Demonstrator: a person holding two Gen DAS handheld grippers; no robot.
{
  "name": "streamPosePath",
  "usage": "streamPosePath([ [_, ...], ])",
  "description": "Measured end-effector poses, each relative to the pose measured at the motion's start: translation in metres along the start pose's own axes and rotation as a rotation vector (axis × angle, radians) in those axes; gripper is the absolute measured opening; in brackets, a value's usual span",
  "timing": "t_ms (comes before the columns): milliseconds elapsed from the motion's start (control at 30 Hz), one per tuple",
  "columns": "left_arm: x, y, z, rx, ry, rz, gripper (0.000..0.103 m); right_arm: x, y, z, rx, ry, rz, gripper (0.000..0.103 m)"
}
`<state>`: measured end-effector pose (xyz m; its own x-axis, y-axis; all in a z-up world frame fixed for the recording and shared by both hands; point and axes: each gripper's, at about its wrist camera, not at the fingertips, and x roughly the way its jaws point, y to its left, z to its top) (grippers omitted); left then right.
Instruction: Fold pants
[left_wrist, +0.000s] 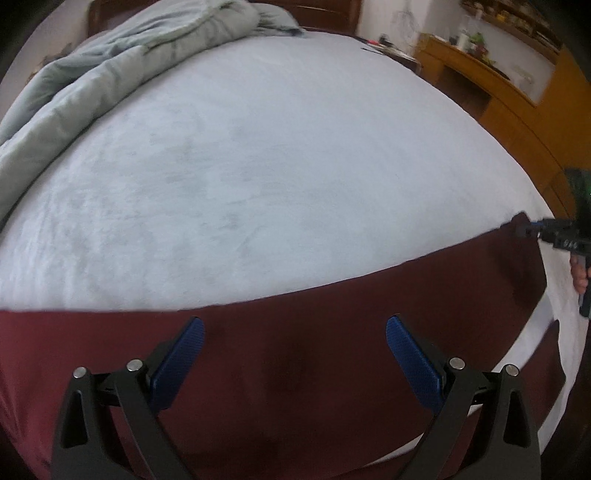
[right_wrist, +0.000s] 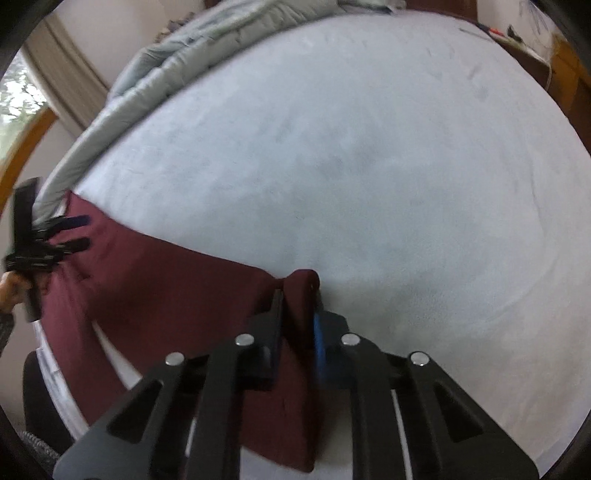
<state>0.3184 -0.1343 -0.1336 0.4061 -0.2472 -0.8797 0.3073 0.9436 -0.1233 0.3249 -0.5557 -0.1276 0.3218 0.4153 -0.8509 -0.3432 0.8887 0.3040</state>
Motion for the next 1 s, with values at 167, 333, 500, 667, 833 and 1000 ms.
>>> streamPosePath([
  [167, 0.018, -0.016, 0.015, 0.139, 0.017, -0.074, 0.099, -0.036, 0.018, -0.005, -0.03, -0.075, 0.06, 0.012],
  [333, 0.04, -0.033, 0.035, 0.273, 0.101, -0.242, 0.099, -0.06, 0.035, 0.001, -0.065, -0.141, 0.107, 0.012],
  [500, 0.057, -0.043, 0.052, 0.364, 0.202, -0.398, 0.099, -0.08, 0.043, 0.004, -0.104, -0.169, 0.14, 0.012],
  [667, 0.078, -0.032, 0.06, 0.316, 0.364, -0.544, 0.099, -0.093, 0.044, 0.005, -0.111, -0.204, 0.159, 0.011],
  [833, 0.078, -0.022, 0.055, 0.311, 0.453, -0.582, 0.047, -0.1, 0.044, 0.002, -0.087, -0.234, 0.163, 0.011],
  [1000, 0.028, -0.019, 0.046, 0.369, 0.31, -0.521, 0.015, -0.1, 0.046, -0.011, -0.052, -0.252, 0.132, 0.011],
])
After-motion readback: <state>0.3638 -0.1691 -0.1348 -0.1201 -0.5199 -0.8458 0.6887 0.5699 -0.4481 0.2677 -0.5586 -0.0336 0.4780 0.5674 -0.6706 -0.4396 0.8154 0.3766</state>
